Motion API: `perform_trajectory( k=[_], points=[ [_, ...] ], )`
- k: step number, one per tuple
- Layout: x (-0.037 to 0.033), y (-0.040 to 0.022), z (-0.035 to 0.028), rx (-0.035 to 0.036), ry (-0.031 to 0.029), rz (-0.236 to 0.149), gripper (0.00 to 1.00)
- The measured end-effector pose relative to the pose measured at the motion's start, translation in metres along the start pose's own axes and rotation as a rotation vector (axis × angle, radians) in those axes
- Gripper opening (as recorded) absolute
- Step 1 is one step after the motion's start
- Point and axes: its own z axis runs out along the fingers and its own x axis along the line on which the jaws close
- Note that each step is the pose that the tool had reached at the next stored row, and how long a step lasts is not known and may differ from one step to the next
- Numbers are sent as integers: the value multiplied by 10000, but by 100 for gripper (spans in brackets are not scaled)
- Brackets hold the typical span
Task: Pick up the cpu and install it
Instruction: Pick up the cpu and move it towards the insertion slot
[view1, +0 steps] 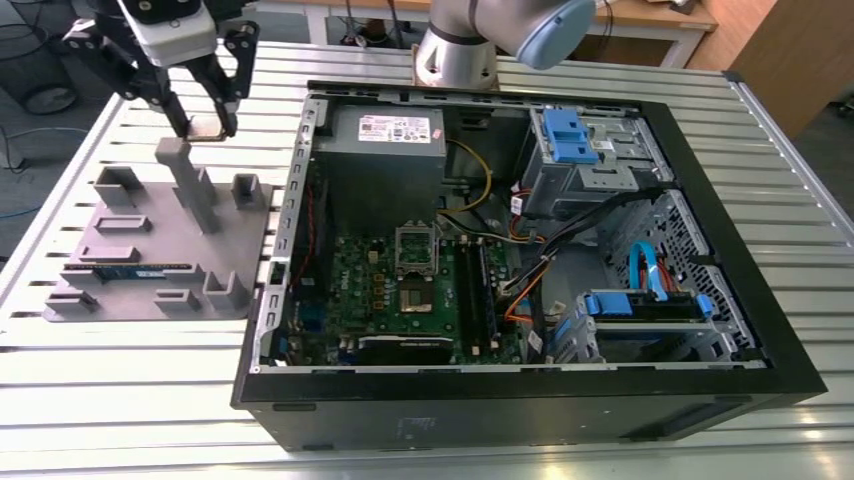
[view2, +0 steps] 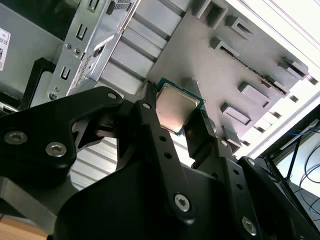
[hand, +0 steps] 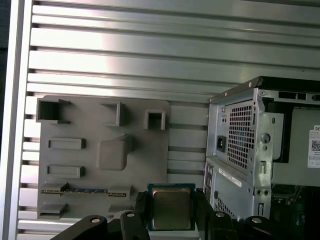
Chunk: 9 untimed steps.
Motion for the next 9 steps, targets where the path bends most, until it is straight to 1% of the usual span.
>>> perform_trajectory(
  k=[9],
  points=[
    [-218,-10,9,0,3,1,47]
  ],
)
